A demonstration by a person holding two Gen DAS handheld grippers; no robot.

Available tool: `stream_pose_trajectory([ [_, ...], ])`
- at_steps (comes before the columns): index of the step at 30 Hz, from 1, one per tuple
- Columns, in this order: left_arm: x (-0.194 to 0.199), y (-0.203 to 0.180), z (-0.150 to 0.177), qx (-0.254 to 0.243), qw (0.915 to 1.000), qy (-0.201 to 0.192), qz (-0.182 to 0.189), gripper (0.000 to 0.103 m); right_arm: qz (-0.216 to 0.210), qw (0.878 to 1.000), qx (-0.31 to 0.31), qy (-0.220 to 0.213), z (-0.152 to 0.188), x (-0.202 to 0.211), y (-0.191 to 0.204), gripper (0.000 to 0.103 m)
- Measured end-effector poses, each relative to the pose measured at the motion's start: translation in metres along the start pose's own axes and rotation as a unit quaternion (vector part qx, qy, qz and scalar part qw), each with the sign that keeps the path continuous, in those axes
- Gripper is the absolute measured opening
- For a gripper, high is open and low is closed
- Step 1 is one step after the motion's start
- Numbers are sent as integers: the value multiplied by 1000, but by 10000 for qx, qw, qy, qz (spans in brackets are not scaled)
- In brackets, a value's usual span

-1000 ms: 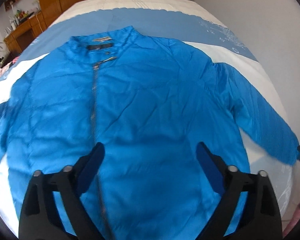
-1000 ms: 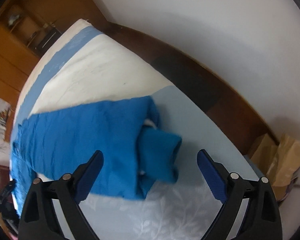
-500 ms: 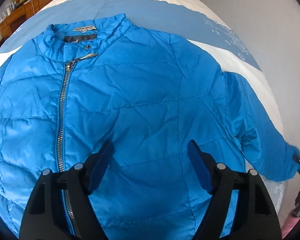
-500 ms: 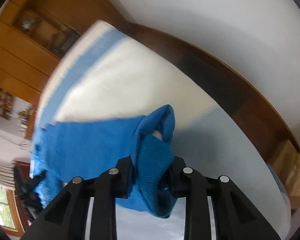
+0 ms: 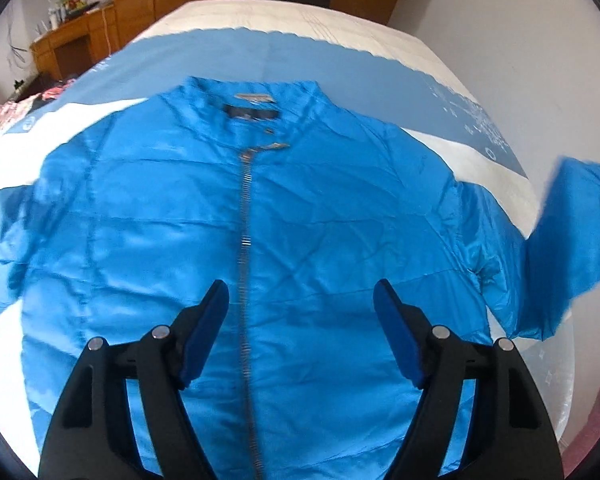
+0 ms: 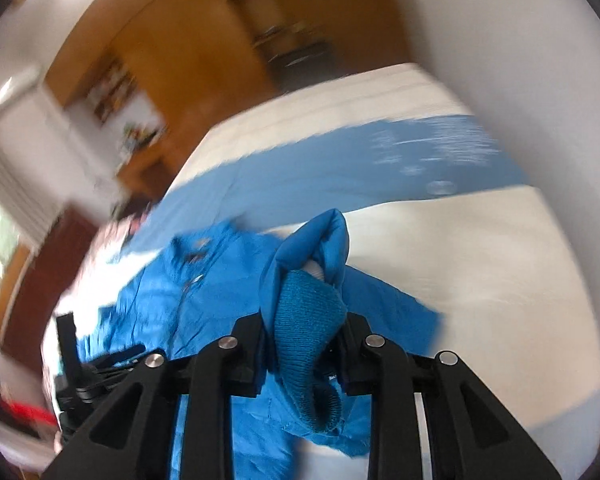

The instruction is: Fold large clothes

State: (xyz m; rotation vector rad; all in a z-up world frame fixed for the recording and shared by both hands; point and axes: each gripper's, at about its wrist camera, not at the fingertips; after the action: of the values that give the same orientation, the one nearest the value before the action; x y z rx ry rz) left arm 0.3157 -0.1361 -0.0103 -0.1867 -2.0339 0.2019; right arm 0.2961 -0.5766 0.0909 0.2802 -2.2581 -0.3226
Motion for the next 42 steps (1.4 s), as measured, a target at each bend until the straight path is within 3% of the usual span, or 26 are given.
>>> stream_pose_trajectory([
  [5, 13, 22, -4, 113, 9998, -182, -59, 78, -626, 9956, 392, 574, -1, -74, 65, 26],
  [7, 16, 31, -5, 147, 9996, -219, -48, 81, -936, 9907, 584, 800, -2, -98, 85, 31],
  [10, 13, 45, -6, 221, 9996, -135, 114, 81, -1990, 9731, 397, 1094, 0, -113, 98, 40],
  [12, 15, 55, -5, 382, 9985, -120, 367, 82, -2441, 9629, 371, 1085, 1, -102, 96, 41],
  [13, 16, 59, -4, 429, 9978, -135, 485, 82, -2415, 9649, 484, 908, 1, -89, 93, 41],
  [15, 18, 65, -4, 471, 9964, -181, 675, 86, -1940, 9760, 746, 645, 1, -71, 92, 41],
  [17, 15, 68, -4, 510, 9952, -137, 818, 86, -1590, 9822, 797, 599, 4, -56, 78, 41],
  [26, -30, 35, -14, 372, 9934, 376, 1013, 84, -643, 9961, 192, 579, 43, -21, -14, 41],
  [28, -44, 22, -18, 317, 9937, 488, 955, 73, -562, 9970, 15, 525, 47, -17, -31, 42],
  [30, -58, 13, -20, 324, 9939, 661, 821, 42, -538, 9973, -172, 477, 51, -14, -45, 42],
  [33, -67, 6, -21, 326, 9948, 664, 698, 18, -522, 9973, -299, 432, 54, -13, -55, 42],
  [36, -53, 11, -22, 434, 9962, 285, 697, 12, -532, 9970, -405, 385, 54, -15, -64, 42],
  [42, 4, 41, -29, 537, 9950, -746, 386, 11, -718, 9958, -439, 365, 48, -29, -62, 41],
])
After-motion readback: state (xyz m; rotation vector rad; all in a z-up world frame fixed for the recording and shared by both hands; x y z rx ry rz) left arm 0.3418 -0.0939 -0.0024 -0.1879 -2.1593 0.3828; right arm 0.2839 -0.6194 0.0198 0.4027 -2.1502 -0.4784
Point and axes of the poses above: each gripper's, at about its wrist camera, not at the fingertips, and x roughly against the way its jaws point, y to its left, z to its underside, and after that the axes turned 7 degrees about x, right-handed
